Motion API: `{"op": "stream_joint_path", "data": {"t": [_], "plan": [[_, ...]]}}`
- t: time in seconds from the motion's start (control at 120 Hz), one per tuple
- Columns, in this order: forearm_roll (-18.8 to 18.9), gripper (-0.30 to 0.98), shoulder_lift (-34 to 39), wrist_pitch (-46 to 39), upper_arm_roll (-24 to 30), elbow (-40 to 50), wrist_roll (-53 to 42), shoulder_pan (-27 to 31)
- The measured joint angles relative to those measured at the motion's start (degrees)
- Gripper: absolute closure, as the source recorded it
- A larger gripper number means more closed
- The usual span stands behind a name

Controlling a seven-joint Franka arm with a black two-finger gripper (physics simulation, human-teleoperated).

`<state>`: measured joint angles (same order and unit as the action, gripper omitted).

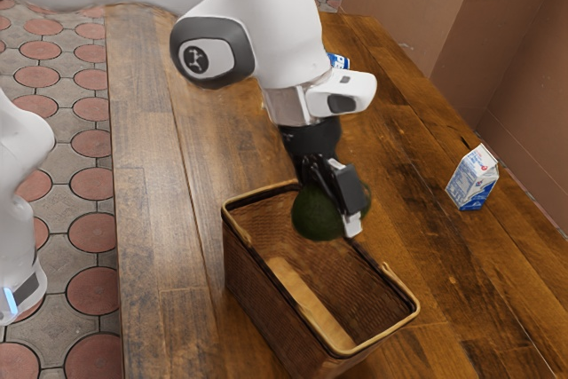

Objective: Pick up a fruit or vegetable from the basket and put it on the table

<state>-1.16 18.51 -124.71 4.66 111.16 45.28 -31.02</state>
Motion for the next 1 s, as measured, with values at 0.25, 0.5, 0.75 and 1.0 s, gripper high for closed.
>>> {"op": "stream_joint_path", "data": {"t": [0.25, 0.5, 0.75, 1.0], "plan": [[11.18, 0.67, -15.85, 7.28, -2.47, -28.51, 2.83, 2.64], [12.18, 0.47, -21.61, 9.09, -3.10, -35.36, -2.45, 22.54], [8.85, 0.07, -20.44, 8.94, -5.45, -32.97, -7.16, 22.25], [6.39, 0.01, -14.54, 8.85, -10.49, -27.59, -7.03, 11.13]]}}
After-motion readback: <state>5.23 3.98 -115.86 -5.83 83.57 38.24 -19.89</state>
